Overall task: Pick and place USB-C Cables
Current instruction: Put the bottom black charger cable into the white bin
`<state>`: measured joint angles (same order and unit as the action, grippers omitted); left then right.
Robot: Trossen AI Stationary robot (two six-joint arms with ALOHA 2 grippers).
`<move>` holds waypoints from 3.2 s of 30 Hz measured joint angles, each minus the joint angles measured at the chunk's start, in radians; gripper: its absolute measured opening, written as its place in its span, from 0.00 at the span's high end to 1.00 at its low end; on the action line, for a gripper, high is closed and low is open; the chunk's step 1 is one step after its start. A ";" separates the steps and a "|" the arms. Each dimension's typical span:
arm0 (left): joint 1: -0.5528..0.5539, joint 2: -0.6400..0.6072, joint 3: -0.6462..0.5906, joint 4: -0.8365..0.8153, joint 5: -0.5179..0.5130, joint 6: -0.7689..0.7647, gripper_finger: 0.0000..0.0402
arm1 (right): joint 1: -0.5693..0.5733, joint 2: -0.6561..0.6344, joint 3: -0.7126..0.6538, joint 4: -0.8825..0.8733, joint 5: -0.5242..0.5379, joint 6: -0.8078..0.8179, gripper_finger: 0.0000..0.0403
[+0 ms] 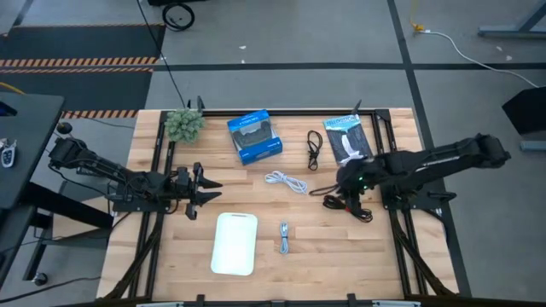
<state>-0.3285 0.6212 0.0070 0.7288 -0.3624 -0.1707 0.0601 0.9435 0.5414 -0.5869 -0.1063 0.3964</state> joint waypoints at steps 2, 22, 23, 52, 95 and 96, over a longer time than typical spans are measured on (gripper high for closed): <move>0.000 0.000 0.000 0.000 0.000 0.000 0.67 | 0.029 0.059 0.026 -0.044 -0.003 0.020 0.66; 0.000 0.000 0.000 -0.001 0.000 0.000 0.67 | 0.158 0.507 0.229 -0.347 0.080 0.132 0.42; 0.000 0.000 0.000 -0.001 0.000 0.000 0.67 | 0.162 0.526 0.240 -0.353 0.080 0.132 0.42; 0.000 0.000 0.000 0.000 0.000 0.000 0.67 | 0.182 0.675 0.282 -0.353 0.065 0.067 0.84; 0.000 0.000 0.000 -0.001 0.000 0.000 0.67 | 0.337 0.946 0.606 1.273 0.180 -0.711 0.81; 0.000 0.000 0.000 0.000 0.000 0.000 0.67 | 0.337 0.975 0.629 1.273 0.198 -0.722 0.81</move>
<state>-0.3286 0.6216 0.0067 0.7284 -0.3626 -0.1707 0.3969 1.9187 1.1708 0.6863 0.0913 -0.3259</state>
